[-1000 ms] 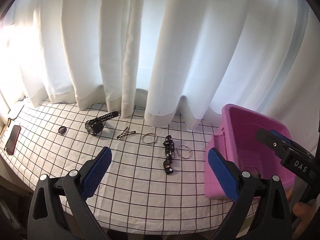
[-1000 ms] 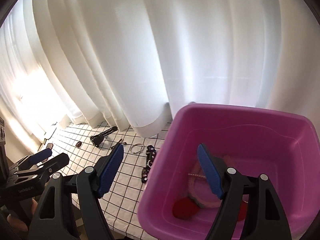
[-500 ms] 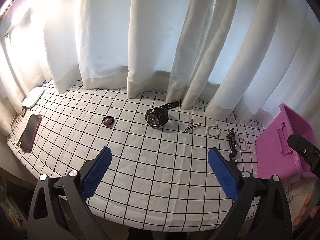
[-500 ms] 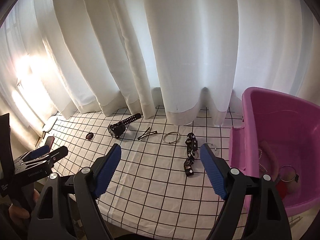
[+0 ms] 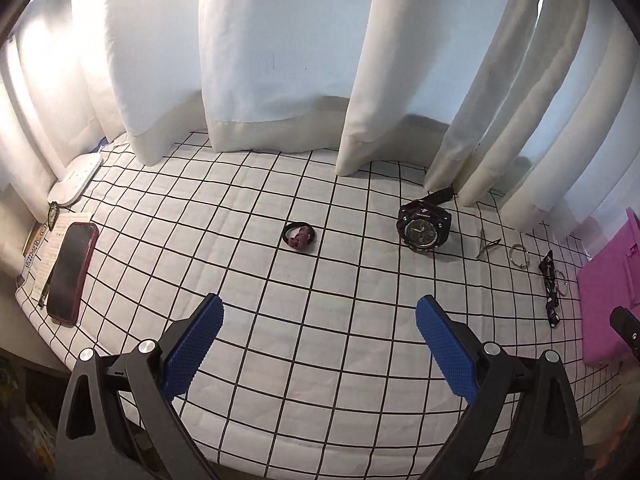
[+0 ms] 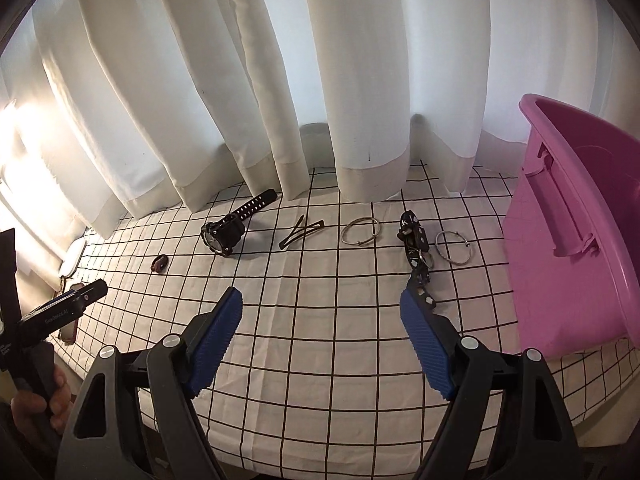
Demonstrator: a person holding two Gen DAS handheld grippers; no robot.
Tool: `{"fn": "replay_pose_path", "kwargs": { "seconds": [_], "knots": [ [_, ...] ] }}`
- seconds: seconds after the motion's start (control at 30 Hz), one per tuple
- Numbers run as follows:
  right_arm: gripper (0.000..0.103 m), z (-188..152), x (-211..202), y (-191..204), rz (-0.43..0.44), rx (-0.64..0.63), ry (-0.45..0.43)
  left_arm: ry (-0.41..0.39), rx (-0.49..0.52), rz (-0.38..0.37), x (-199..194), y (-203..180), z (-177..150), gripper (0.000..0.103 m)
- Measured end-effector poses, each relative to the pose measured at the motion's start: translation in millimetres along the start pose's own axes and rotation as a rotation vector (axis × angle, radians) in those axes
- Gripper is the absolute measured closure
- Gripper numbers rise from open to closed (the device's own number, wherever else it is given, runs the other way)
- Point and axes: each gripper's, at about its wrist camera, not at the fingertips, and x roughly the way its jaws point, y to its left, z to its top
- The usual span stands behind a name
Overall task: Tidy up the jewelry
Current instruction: 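Move the left tool toward the hair tie while the right tool approaches the black chain bracelet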
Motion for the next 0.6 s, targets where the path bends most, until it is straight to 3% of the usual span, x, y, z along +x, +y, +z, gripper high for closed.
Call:
{"fn": "replay_pose_path", "kwargs": {
  "seconds": [0.27, 0.6],
  "knots": [
    [0.026, -10, 44, -17, -0.028, 0.034, 0.014, 0.002, -0.070, 0.035, 48, 15, 2, 0.008],
    [0.026, -27, 89, -38, -0.060, 0.070, -0.008, 0.001, -0.037, 0.059, 108, 6, 10, 0.008]
  ]
}}
